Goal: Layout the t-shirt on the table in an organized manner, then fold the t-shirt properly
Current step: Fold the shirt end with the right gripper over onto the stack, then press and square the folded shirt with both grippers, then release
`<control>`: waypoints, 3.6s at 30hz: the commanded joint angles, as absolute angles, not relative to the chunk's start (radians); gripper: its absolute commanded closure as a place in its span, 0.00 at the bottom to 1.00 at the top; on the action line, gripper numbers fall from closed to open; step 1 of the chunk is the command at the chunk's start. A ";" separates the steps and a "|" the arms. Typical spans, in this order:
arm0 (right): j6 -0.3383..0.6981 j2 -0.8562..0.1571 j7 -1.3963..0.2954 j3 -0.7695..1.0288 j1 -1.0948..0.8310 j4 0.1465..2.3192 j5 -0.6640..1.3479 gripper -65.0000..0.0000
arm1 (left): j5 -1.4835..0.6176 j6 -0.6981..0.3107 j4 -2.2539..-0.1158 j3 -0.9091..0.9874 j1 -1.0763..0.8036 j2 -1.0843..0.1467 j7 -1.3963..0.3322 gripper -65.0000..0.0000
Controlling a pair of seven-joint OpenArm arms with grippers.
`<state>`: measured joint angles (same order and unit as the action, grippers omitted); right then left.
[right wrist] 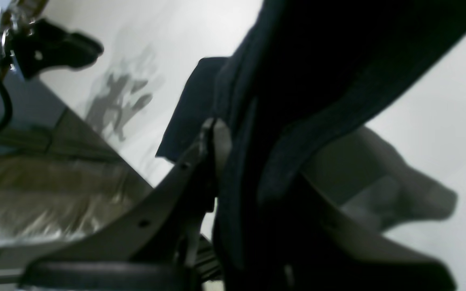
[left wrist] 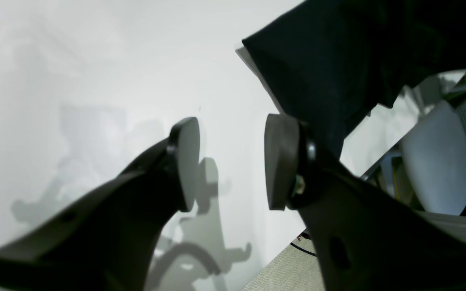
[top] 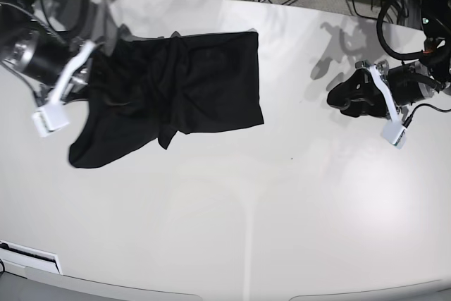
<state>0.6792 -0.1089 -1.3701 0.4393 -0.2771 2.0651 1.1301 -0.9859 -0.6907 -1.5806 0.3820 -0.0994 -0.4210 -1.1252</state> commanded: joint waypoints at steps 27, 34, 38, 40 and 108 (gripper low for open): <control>0.628 -0.045 -1.035 -0.463 -0.094 2.107 0.537 0.36 | -1.093 -0.686 -1.597 0.549 -0.007 -0.568 -1.108 0.58; 0.628 -0.064 -1.029 -0.349 -0.072 2.108 0.436 0.40 | -1.187 -0.681 -1.597 0.568 -0.010 -0.616 -1.191 0.99; 0.630 -0.065 -1.010 -0.237 -0.070 2.107 0.436 0.92 | -1.308 -0.698 -1.597 0.540 -0.028 -0.615 -1.214 1.00; 0.645 -0.072 -0.960 -0.186 -0.069 2.101 0.436 1.00 | -1.368 -0.698 -1.600 0.508 -0.027 -0.615 -1.238 1.00; 0.517 -0.119 -1.171 -0.136 -0.027 1.728 0.525 1.00 | -0.528 -0.640 -1.030 -0.330 0.536 -0.382 -0.766 1.00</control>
<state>0.5156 -0.1177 -1.1851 -0.1387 -0.0402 1.7100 0.5148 -0.5220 -0.6361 -1.0142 -0.3370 0.5133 -0.3767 -0.7918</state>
